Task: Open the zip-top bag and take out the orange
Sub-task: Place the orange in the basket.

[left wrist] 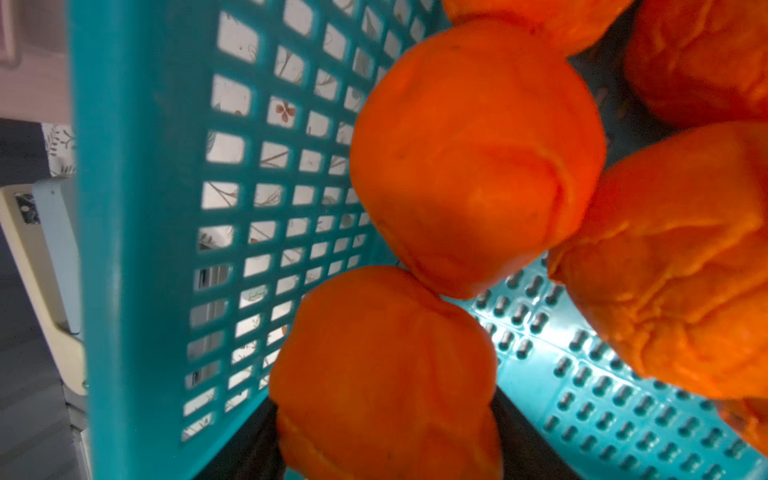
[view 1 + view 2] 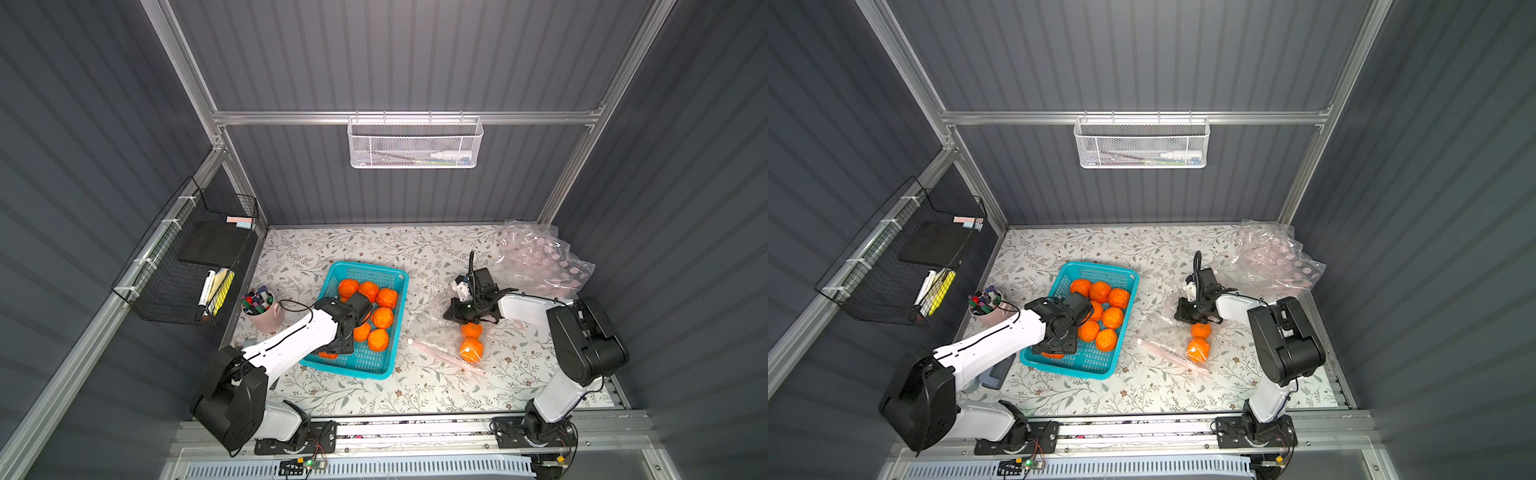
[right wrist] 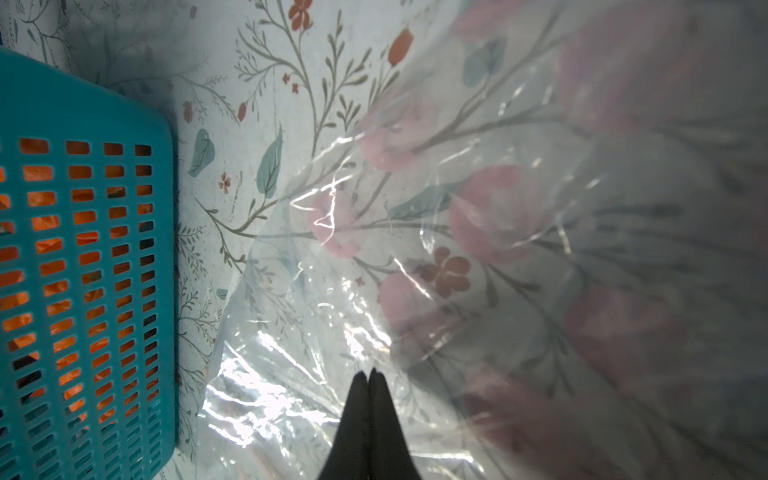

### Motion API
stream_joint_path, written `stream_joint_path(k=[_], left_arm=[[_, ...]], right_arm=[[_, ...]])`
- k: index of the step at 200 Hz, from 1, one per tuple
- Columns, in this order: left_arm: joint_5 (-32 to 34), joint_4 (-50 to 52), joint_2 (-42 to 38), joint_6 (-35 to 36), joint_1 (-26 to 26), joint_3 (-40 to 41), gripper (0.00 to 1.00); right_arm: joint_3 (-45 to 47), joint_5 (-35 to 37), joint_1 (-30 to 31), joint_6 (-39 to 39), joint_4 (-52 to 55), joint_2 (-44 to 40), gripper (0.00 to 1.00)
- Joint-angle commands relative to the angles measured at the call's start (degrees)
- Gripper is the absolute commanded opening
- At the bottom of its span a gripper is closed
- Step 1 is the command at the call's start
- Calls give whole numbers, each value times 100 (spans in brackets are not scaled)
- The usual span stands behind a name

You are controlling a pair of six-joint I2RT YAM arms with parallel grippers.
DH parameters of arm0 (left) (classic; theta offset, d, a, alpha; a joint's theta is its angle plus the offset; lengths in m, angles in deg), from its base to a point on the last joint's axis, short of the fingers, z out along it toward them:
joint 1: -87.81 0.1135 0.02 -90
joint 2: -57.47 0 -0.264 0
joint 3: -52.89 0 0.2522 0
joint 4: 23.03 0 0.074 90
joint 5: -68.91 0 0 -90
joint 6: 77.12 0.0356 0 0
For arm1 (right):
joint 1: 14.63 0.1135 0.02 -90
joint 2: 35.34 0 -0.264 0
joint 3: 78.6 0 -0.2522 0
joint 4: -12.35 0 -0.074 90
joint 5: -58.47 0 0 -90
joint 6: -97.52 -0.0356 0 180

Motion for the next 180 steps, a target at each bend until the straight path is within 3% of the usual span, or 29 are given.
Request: stream_joint_path(k=[1, 50, 85, 109, 119, 133, 148, 159, 180], left_arm=[[50, -355, 127, 272, 76, 55, 74], [-15, -276, -4, 231, 89, 39, 97], [91, 244, -372, 317, 81, -478, 98], [149, 551, -794, 585, 77, -1068, 94], [-409, 184, -1063, 1139, 68, -1183, 89], [-1734, -668, -1433, 1868, 69, -1078, 81], [-3086, -1599, -1625, 2013, -98, -829, 73], [-3404, -2273, -1541, 1939, -582, -631, 69], [-3292, -3427, -799, 1834, -1824, -497, 59]], right_arm=[[96, -95, 8, -43, -14, 146, 4], [82, -85, 12, -32, -9, 141, 4], [78, -77, 9, -22, 14, 108, 4], [87, -41, 2, -12, 25, 80, 4], [78, -41, 9, -7, 26, 79, 4], [76, -24, 9, 0, 34, 47, 4], [79, 42, 9, 10, 43, 27, 4], [87, 80, 9, 20, 43, 14, 4], [87, 109, 7, 28, 44, 7, 4]])
